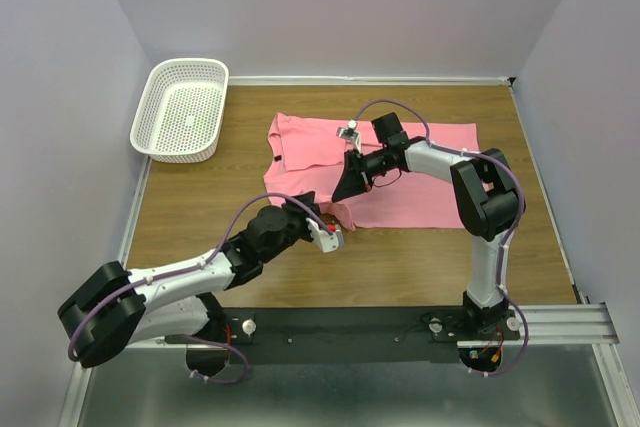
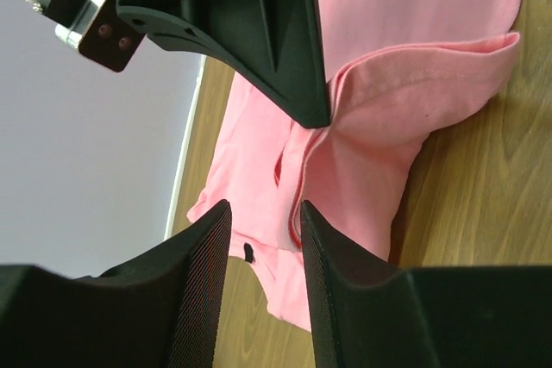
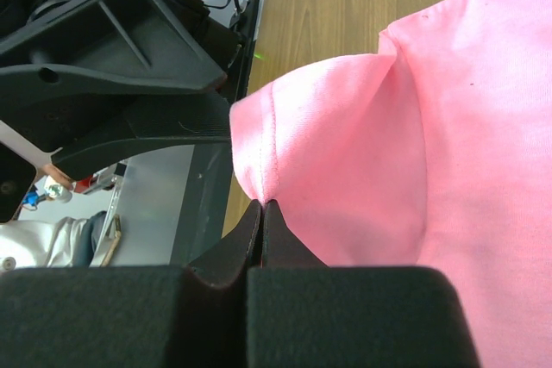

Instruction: Fold and stack the t-shirts

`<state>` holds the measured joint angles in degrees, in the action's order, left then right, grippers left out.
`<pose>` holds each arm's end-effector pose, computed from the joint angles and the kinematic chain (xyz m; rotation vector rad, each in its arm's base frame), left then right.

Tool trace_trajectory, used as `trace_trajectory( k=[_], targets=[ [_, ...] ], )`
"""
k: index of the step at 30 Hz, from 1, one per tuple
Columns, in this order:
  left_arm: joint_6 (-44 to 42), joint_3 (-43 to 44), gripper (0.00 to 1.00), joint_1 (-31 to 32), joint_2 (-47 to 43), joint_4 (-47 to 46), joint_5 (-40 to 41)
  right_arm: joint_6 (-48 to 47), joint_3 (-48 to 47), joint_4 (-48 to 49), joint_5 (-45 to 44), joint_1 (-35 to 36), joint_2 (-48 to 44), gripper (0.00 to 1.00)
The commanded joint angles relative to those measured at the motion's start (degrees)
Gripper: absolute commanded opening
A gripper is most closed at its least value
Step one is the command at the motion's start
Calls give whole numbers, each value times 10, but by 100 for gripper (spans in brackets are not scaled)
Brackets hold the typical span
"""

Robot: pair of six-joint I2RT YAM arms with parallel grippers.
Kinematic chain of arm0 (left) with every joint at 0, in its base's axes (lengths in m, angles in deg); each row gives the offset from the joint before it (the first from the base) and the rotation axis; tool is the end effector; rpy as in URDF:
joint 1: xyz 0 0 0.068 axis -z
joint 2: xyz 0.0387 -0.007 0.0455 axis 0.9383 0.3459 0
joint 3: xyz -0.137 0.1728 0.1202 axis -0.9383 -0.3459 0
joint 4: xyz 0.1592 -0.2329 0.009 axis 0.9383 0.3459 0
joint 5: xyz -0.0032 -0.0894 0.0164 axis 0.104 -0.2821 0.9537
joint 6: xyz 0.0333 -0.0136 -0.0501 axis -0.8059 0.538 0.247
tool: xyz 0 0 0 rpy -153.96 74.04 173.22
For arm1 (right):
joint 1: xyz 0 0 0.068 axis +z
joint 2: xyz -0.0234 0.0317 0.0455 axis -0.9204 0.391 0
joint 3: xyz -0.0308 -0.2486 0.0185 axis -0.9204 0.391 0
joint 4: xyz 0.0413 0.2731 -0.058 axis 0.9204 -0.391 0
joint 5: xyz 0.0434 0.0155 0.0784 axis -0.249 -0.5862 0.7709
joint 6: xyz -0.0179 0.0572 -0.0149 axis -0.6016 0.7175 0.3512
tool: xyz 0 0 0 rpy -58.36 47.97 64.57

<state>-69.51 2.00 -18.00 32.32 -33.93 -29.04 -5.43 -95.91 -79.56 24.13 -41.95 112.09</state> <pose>0.1675 -0.2050 0.1679 1.3831 1.1720 0.0955 0.3556 0.2167 0.1317 -1.1330 1.8731 1.8740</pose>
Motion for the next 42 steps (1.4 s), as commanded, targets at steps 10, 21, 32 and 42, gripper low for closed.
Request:
trace_trajectory(
  k=[10, 21, 32, 42],
  targets=[
    [3, 17, 0, -20, 28, -9, -30, 7, -11, -6, 21, -3, 10, 0],
    [6, 21, 0, -25, -15, 32, -71, 2, -12, -11, -58, -7, -38, 48],
    [42, 78, 0, -24, -41, 178, -127, -423, 96, -221, -426, -131, -329, 85],
    [64, 92, 0, -15, -70, 218, -135, -744, 220, -369, -577, -390, -379, 69]
  ],
)
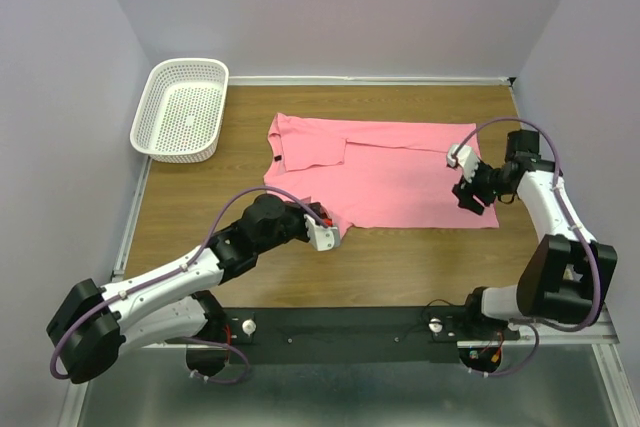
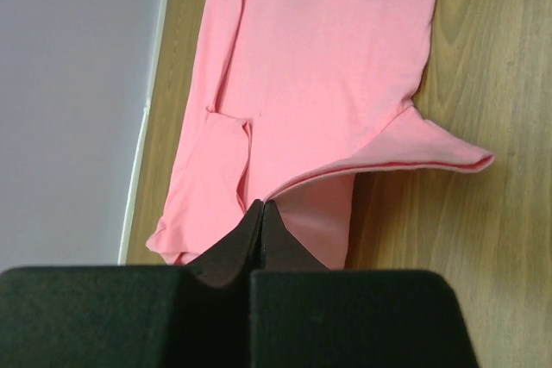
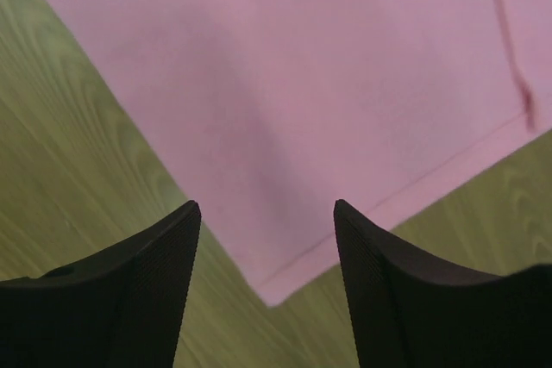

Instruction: Fold and stack the t-shirts

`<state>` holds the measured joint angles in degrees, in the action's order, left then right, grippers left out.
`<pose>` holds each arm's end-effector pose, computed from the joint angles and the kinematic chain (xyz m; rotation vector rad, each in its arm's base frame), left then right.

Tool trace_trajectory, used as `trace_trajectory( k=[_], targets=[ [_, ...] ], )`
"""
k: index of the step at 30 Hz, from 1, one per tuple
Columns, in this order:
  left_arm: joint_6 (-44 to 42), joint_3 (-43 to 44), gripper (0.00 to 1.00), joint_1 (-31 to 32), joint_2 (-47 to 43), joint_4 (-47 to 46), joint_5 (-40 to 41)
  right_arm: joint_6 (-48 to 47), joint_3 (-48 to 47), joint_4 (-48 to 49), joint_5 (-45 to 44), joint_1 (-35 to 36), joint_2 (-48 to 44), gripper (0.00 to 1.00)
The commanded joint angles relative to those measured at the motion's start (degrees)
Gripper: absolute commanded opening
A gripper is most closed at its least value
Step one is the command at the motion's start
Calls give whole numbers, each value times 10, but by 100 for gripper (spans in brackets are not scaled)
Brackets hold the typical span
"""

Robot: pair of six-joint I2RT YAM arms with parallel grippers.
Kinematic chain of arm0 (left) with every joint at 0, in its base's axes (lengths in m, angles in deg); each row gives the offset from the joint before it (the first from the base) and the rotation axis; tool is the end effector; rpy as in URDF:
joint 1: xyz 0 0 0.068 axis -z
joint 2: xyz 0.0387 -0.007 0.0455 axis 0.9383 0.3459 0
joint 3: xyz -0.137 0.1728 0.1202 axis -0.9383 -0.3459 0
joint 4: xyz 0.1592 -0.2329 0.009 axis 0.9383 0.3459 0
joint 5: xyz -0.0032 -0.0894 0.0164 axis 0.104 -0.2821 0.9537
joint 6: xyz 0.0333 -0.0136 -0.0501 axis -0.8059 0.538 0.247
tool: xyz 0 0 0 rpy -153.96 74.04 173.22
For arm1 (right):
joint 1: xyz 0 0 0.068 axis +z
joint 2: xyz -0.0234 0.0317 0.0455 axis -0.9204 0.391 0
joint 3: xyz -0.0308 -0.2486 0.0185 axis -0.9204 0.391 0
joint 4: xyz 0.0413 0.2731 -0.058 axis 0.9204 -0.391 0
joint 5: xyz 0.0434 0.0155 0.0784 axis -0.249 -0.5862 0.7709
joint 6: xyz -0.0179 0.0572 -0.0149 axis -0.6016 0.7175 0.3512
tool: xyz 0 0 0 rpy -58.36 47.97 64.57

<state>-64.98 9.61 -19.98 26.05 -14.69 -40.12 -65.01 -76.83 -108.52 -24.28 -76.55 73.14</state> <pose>0.1666 -0.2037 0.2051 1.4737 1.2100 -0.1145 0.2861 -0.0231 0.2057 -1.3325 2.0666 0.2166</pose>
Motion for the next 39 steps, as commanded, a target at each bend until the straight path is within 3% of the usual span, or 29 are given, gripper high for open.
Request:
trace_trajectory(
  k=[1, 9, 15, 21, 24, 30, 39],
  targets=[
    [21, 17, 0, 5, -6, 25, -25, -156, 34, -79, -101, -62, 14, 66],
    [33, 12, 0, 5, -17, 30, -14, -204, 20, -79, -142, -105, 74, 50],
    [33, 10, 0, 0, -17, 28, -8, -286, 37, -77, -173, -114, 111, 51],
    [35, 10, 0, -10, -8, 27, -9, -379, 31, -78, -139, -132, 116, 50],
    [39, 13, 0, -13, 0, 27, -19, -386, 13, -82, -134, -143, 132, 46],
    [41, 19, 0, -26, 6, 32, -32, -458, 5, -82, -152, -165, 116, 51],
    [43, 12, 0, -38, -17, 23, -49, -478, 13, -89, -163, -165, 128, 51]
  ],
)
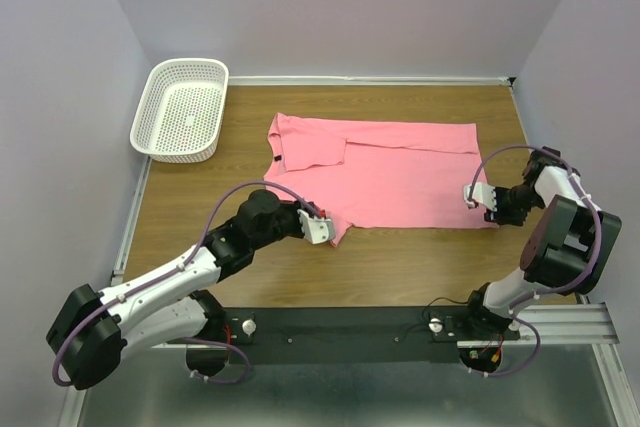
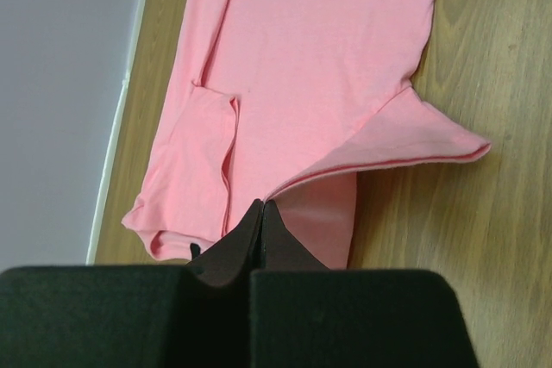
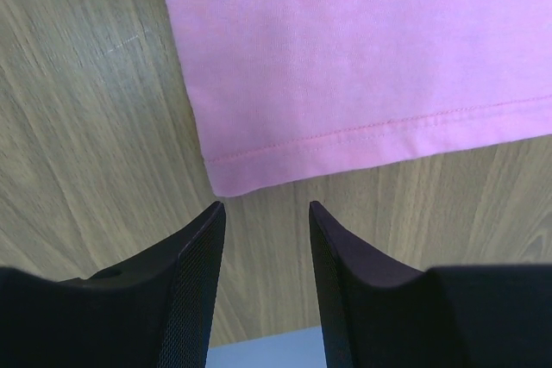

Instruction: Fold and stack the t-shirts

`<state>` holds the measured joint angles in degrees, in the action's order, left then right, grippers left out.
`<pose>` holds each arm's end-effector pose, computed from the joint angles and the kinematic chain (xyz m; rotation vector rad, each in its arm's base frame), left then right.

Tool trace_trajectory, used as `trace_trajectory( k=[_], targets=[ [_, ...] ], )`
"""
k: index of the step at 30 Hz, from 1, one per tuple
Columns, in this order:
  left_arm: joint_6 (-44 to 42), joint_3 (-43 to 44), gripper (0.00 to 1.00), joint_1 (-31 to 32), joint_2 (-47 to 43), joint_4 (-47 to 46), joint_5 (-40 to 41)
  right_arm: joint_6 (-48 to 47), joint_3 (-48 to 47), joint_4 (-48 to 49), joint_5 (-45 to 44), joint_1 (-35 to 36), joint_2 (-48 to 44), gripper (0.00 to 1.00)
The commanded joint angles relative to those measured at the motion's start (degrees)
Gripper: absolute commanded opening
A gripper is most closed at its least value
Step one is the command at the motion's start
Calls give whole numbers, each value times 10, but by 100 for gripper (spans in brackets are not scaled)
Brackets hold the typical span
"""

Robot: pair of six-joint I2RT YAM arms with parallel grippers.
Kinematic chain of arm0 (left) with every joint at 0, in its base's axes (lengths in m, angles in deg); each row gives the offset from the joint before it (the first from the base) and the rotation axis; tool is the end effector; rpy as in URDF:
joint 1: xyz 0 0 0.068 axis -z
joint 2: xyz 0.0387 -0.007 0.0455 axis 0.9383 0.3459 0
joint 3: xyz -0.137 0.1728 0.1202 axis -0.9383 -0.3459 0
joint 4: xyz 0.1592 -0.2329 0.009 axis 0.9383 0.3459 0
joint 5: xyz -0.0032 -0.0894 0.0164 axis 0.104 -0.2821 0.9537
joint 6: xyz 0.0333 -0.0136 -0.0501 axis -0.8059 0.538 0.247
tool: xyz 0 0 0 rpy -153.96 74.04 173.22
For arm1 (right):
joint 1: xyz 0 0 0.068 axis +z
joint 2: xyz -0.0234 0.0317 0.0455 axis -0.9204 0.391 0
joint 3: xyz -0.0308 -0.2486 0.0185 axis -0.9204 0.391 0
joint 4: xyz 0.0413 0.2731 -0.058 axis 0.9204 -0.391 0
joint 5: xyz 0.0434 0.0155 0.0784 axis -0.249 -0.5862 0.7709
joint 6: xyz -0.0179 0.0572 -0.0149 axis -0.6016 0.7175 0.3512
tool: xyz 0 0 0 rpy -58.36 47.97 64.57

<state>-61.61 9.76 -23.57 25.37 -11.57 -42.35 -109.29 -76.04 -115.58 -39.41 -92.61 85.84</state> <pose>0.1754 -0.1918 0.2029 1.4420 1.3070 -0.1512 0.2614 -0.1102 0.1342 -1.9563 2.0535 0.0570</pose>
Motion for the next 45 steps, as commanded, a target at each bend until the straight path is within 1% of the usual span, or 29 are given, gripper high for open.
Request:
trace_trajectory(
  k=[1, 10, 14, 20, 26, 28, 29, 30, 33, 40, 45],
  targets=[
    [10, 12, 0, -2, -9, -8, -29, -35, 6, -18, -7, -4, 1, 51],
    [12, 16, 0, -3, 8, -5, -35, -57, 42, -11, -14, 0, 4, 50],
    [13, 18, 0, -3, 12, -3, -36, -48, 48, 10, -17, 1, 15, 50],
    [13, 18, 0, -3, 16, -3, -34, -52, 51, 30, -27, 2, 36, 47],
    [13, 19, 0, -4, 15, -3, -36, -48, 49, 39, -31, 3, 42, 35],
    [14, 17, 0, -4, 15, -3, -37, -43, 53, 45, -31, 3, 42, 29],
    [13, 17, 0, -4, 14, -3, -37, -41, 53, 45, -30, 3, 42, 22],
    [13, 17, 0, -4, 12, -4, -37, -39, 53, 50, -27, 3, 42, 9],
    [13, 16, 0, -4, 11, -6, -36, -18, 46, 51, -8, 3, 41, 1],
    [15, 17, 0, -4, 12, -6, -33, 61, -3, 40, 42, 4, 41, 1],
    [15, 17, 0, -4, 12, -5, -32, 36, 1, -5, 61, 4, 12, 1]
  ],
)
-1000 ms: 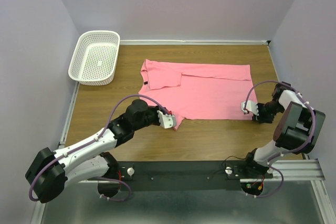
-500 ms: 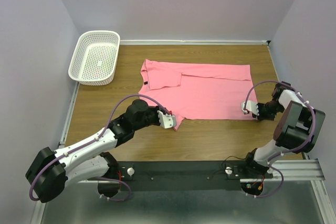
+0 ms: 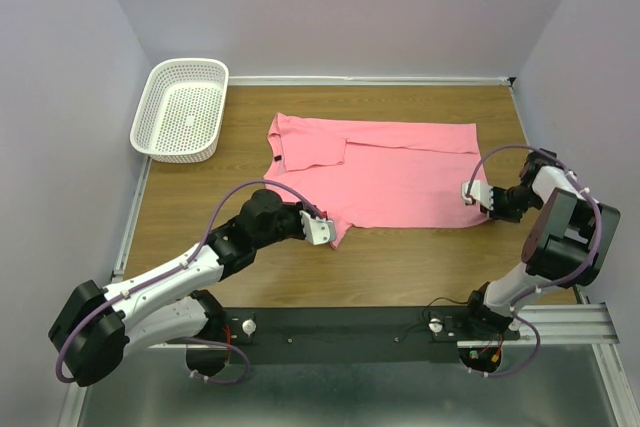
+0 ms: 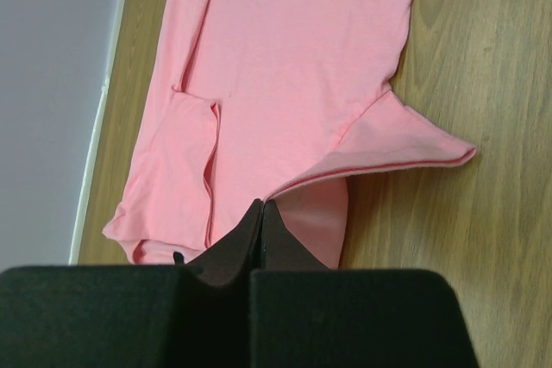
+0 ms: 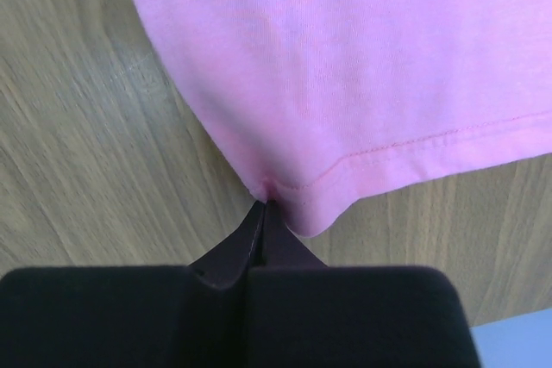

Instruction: Fold and stack the t-shirts

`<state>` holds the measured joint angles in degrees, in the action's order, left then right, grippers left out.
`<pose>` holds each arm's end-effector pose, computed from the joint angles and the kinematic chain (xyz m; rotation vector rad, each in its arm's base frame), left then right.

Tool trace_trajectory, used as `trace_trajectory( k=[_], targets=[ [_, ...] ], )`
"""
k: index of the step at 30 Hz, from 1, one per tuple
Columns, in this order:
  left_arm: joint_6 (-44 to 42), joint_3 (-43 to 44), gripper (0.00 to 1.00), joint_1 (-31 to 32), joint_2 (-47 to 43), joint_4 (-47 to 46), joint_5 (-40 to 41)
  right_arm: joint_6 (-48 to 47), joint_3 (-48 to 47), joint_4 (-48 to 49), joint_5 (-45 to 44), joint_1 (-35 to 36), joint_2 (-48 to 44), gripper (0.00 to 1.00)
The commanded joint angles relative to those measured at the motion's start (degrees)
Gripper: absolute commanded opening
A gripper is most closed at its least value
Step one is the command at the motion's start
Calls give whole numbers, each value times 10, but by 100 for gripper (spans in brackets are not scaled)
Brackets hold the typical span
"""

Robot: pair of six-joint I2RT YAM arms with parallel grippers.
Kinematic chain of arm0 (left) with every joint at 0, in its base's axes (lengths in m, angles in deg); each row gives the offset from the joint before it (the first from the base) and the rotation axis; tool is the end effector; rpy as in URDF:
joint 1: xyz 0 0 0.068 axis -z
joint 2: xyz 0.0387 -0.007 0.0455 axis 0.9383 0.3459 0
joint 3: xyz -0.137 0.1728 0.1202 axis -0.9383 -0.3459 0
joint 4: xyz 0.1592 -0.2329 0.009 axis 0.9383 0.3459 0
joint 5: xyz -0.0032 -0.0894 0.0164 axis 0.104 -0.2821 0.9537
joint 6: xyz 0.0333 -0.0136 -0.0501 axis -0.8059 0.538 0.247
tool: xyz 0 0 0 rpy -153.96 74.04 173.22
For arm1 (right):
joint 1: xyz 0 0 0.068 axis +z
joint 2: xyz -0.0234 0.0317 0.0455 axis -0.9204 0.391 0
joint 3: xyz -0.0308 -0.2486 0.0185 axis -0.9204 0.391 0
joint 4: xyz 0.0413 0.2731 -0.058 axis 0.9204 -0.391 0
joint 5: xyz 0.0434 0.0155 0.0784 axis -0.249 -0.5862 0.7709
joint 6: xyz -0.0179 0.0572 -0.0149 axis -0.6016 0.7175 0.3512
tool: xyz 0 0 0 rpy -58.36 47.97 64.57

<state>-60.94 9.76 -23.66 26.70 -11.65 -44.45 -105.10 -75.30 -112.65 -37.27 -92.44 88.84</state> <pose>0.1758 -0.1940 0.1975 1.4638 1.3147 -0.1950 0.2658 -0.1096 0.1179 -1.8630 2.1004 0.1123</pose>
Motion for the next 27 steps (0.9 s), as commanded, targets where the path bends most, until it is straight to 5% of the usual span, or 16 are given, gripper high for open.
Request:
trace_trajectory(
  k=[1, 2, 5, 9, 27],
  targets=[
    [7, 17, 0, -4, -2, -4, -11, -10, -4, -40, 40, 2, -28, 1],
    [8, 18, 0, -3, -2, -4, -11, -13, 4, -44, 40, 2, -34, 2],
    [8, 19, 0, -3, -3, -4, -13, -15, 13, -43, 36, 2, -46, 25],
    [8, 18, 0, -4, -5, -4, -16, -16, 20, -39, 27, 2, -44, 33],
    [8, 17, 0, -4, -8, -4, -18, -25, 50, 19, -34, 2, -3, 44]
  ],
)
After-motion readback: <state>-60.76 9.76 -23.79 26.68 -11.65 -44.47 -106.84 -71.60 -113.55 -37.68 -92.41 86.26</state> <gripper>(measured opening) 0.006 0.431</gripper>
